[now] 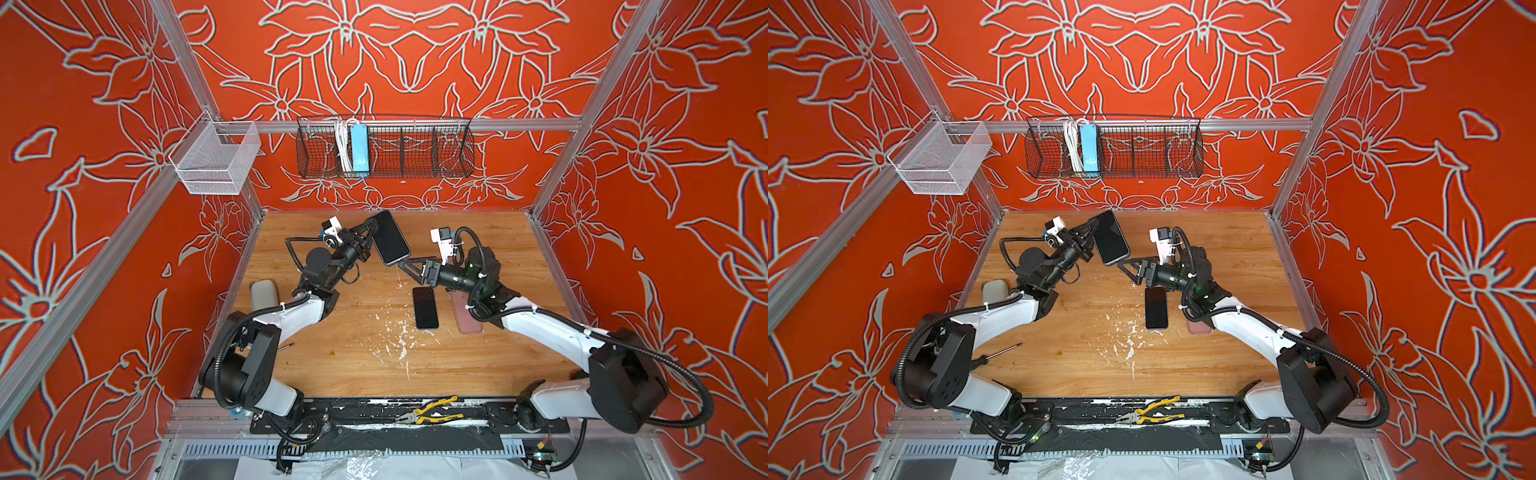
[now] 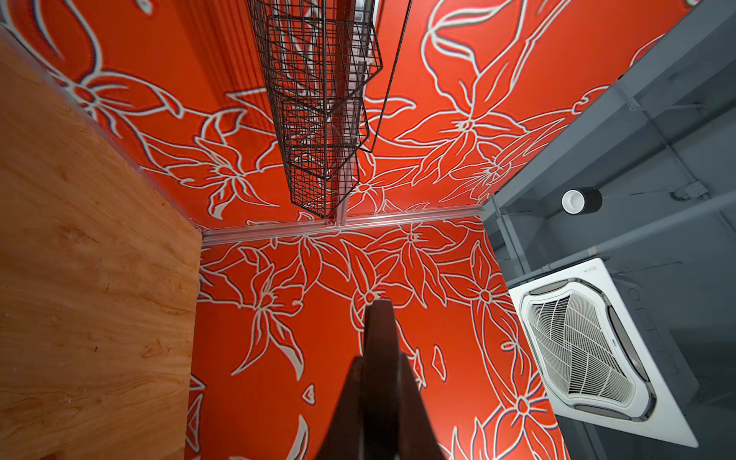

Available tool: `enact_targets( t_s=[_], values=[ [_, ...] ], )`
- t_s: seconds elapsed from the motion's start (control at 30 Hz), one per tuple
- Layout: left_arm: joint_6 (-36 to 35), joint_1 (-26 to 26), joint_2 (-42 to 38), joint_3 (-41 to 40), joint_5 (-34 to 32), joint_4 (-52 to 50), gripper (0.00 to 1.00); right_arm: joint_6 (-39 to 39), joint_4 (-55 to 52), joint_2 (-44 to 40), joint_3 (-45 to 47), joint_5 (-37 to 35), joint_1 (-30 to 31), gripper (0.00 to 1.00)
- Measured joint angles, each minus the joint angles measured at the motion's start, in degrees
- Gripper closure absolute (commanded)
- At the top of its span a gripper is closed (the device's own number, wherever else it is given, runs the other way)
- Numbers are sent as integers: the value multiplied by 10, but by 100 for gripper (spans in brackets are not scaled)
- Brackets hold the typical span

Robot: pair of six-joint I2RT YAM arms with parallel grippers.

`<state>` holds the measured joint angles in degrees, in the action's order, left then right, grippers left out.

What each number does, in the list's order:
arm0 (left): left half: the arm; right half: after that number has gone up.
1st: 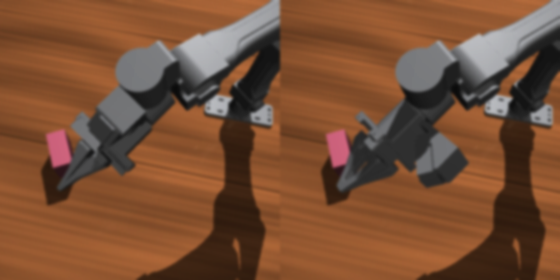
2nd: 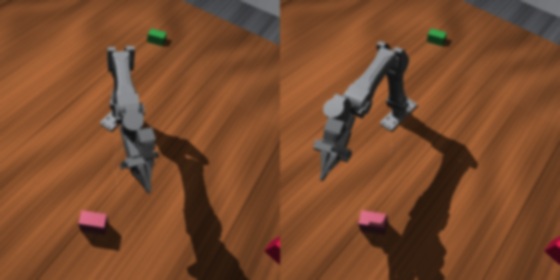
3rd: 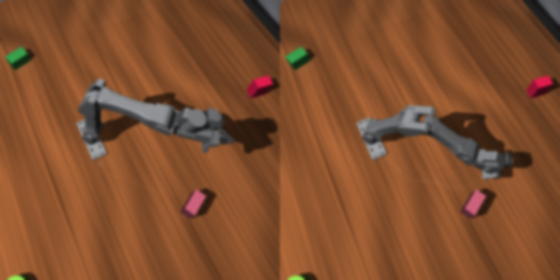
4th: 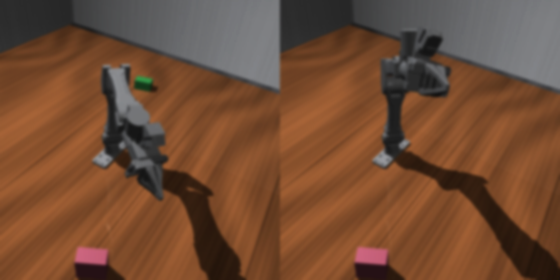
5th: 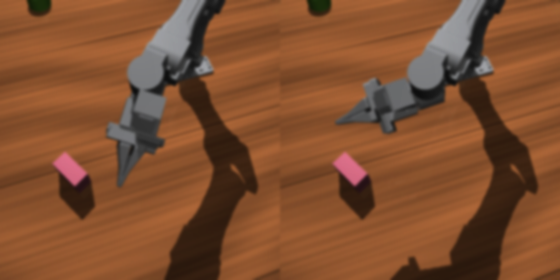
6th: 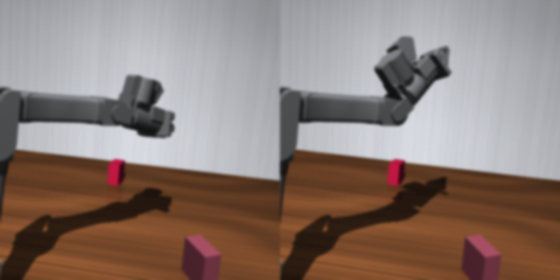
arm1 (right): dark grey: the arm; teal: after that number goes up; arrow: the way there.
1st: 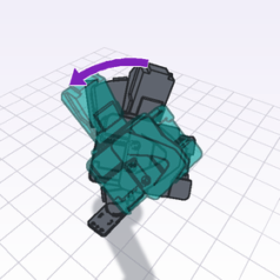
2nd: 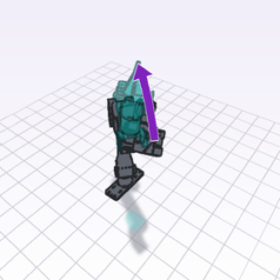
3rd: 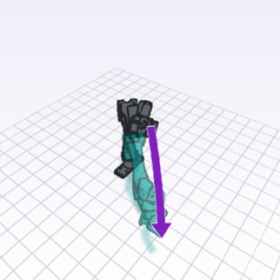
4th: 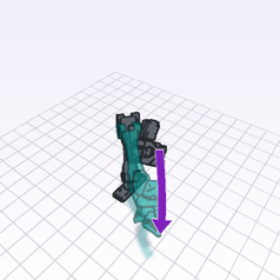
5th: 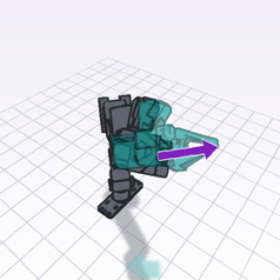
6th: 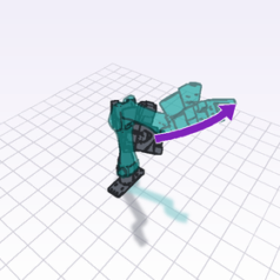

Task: Take the phone out of the phone case
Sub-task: Remove the phone case from the phone.

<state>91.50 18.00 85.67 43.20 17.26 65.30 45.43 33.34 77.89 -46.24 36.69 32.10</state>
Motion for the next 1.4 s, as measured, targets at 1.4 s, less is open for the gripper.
enact_targets(
  t_s=[1.4],
  values=[
    [-6,5,-8,0,-7,-8,100,21,13,8,0,-3,-7,25]
  ],
)
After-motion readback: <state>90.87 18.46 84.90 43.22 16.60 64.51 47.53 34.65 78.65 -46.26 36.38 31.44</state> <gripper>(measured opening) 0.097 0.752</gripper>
